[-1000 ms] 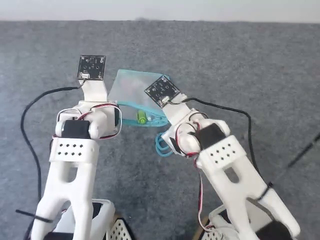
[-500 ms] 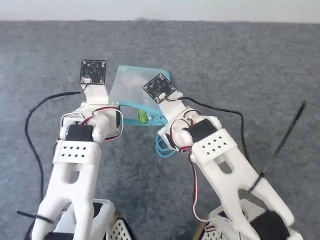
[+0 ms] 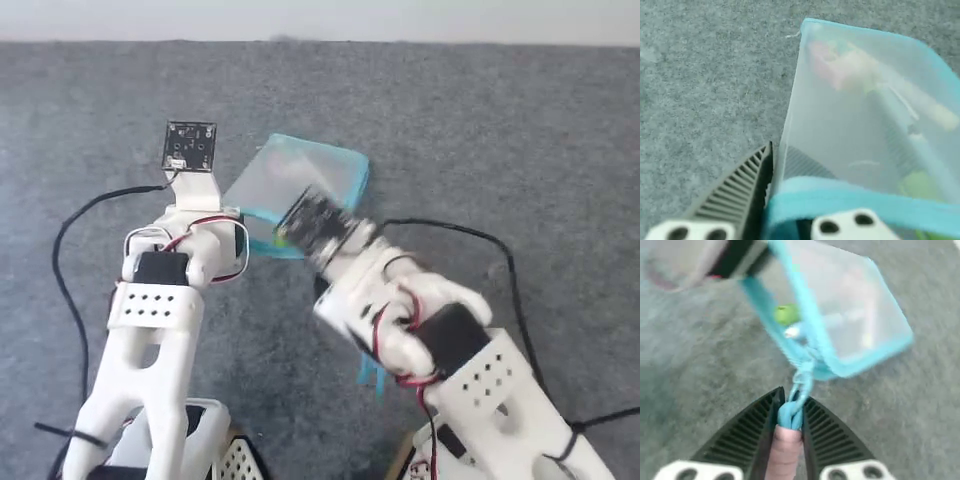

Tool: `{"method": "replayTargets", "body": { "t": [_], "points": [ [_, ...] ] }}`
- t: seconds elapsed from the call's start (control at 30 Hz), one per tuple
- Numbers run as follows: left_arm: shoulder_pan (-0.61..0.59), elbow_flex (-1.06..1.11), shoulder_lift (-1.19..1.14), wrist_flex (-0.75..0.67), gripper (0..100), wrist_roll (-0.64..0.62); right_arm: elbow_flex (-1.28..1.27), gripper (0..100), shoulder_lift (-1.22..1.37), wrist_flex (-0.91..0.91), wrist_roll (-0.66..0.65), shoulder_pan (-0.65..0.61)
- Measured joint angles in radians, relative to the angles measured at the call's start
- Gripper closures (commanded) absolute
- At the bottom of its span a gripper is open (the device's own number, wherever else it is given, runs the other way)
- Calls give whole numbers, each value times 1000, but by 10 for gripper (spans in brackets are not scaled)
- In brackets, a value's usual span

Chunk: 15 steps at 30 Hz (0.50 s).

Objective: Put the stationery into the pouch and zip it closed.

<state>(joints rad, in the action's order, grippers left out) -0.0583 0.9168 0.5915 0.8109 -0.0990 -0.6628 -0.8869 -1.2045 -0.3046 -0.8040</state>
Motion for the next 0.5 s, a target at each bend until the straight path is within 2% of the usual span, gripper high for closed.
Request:
{"method": "replayTargets", "body": {
  "t": [0.13, 0.2, 0.3, 0.4, 0.5],
  "points": [
    [2, 0, 3, 5, 988, 0, -3, 991, 0, -25, -34, -160],
    [9, 0, 17, 8, 988, 0, -3, 991, 0, -25, -34, -163],
    [9, -34, 37, 77, 988, 0, 69, 992, 23, -25, -15, -63],
    [3, -115, 57, 144, 988, 0, 270, 991, 87, -44, -8, 78],
    [-12, -149, 75, 144, 988, -9, 471, 991, 207, -137, -8, 144]
  ]
}}
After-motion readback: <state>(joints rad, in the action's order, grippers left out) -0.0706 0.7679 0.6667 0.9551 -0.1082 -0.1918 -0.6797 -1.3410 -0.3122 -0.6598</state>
